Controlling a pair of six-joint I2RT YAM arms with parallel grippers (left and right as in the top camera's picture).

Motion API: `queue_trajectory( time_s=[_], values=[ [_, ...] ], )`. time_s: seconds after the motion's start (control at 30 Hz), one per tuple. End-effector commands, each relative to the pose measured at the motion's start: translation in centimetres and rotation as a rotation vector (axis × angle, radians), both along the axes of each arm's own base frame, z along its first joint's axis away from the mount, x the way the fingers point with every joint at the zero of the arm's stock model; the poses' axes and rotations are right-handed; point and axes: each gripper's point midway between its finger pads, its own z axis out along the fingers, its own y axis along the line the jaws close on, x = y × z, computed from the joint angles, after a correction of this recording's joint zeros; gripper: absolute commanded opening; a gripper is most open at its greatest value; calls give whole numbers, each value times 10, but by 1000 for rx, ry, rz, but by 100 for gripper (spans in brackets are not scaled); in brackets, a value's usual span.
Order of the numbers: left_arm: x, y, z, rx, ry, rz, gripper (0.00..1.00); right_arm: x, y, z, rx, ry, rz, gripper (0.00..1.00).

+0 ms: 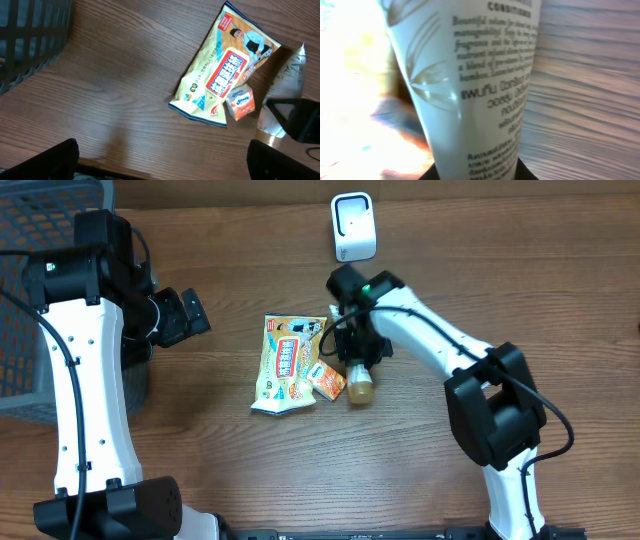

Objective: Scan the item barcode
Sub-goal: 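Grasp the white Pantene tube with the right gripper and lift it, then hold the white tube up against the white scanner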

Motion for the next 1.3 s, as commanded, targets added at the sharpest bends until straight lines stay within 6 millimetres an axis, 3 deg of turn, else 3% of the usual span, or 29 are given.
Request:
queue_trajectory(
  time_s=[0.0, 0.13, 0.3, 0.43, 0.53, 0.7, 0.77, 0.83, 0.93, 1.03, 1.2, 1.27],
  values=[
    [0, 3, 1, 3, -4, -8, 100, -9, 35, 40, 392, 117, 97, 18],
    [0, 3, 1, 3, -4, -8, 100, -12, 31, 43, 500, 176, 79, 17],
    [0, 3, 1, 3, -4, -8, 100, -26, 17, 15, 607, 280, -5, 17],
    [0, 3, 1, 3, -4, -8, 100, -24, -5, -5, 596, 313, -118, 19],
    [0, 3, 1, 3, -4, -8, 100, -5, -44, -19, 534, 271, -206, 53],
    [0, 3, 1, 3, -4, -8, 100, 25, -116, -37, 324, 165, -311, 65],
    [0, 3, 1, 3, -4, -8, 100, 35, -142, -27, 253, 139, -306, 65],
    [0, 3, 1, 3, -4, -8, 100, 41, -154, -12, 201, 123, -288, 66],
    [0, 3, 1, 3, -4, -8, 100, 45, -148, 15, 204, 103, -204, 67],
    [0, 3, 1, 3, -4, -8, 100, 41, -127, 33, 204, 84, -65, 67],
    [0, 3, 1, 3, -4, -8, 100, 31, -113, 19, -27, 32, 78, 67],
    [0, 3, 1, 3, -4, -8, 100, 27, -99, 16, -139, -13, 155, 66]
  ],
)
